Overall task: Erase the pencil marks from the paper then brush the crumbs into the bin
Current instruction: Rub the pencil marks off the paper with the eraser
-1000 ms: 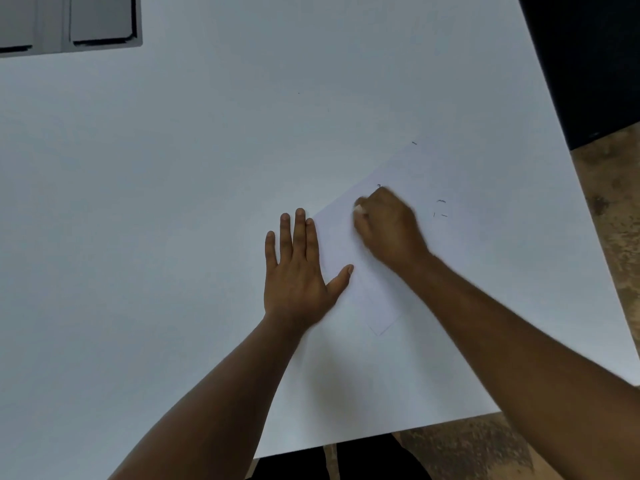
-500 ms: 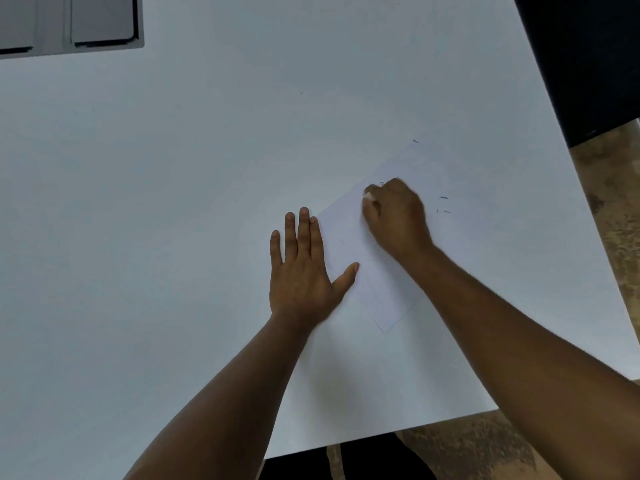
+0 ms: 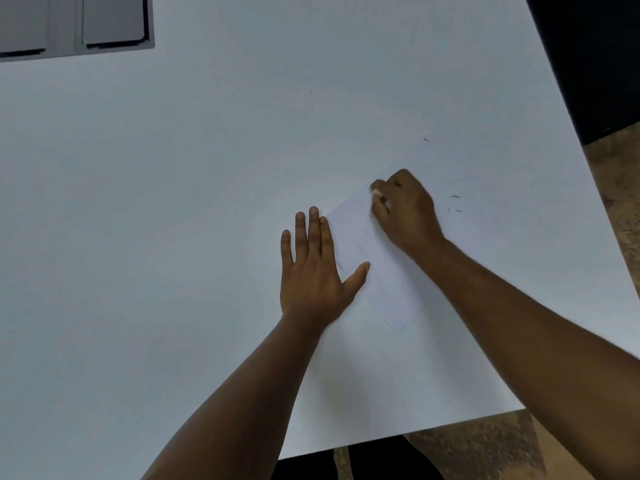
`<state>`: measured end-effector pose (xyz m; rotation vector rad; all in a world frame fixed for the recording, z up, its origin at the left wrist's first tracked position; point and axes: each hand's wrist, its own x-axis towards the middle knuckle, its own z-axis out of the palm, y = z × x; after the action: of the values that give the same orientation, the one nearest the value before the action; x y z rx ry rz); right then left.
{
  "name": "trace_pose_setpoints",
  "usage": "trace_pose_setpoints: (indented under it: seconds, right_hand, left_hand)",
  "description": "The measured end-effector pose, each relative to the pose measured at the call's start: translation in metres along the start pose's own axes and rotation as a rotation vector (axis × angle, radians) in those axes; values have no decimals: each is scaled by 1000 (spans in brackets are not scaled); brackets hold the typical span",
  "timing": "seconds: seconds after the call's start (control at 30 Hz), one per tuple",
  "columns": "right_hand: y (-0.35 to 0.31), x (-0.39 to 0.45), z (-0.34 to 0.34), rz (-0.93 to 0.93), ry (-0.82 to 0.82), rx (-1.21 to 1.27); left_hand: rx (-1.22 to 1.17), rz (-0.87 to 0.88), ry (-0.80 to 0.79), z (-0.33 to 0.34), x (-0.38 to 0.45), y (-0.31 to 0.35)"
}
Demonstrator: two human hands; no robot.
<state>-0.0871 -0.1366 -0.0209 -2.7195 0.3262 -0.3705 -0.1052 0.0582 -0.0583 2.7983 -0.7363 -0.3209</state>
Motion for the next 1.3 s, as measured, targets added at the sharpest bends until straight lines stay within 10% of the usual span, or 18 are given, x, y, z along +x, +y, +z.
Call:
trace_pose_setpoints:
  seconds: [0.27, 0.57, 0.93, 1.3]
  right_hand:
    - [-34, -20, 16, -285, -143, 15]
    - [8, 20, 0, 58, 59, -76]
    - [-29, -50, 5, -257, -201, 54]
    - [2, -31, -17, 33, -16, 105]
  left_hand:
    - [20, 25, 45, 3, -1, 0]
    - [4, -3, 2, 2, -1, 0]
    - [44, 38, -14, 2, 0, -1]
    - [44, 29, -14, 0, 0, -1]
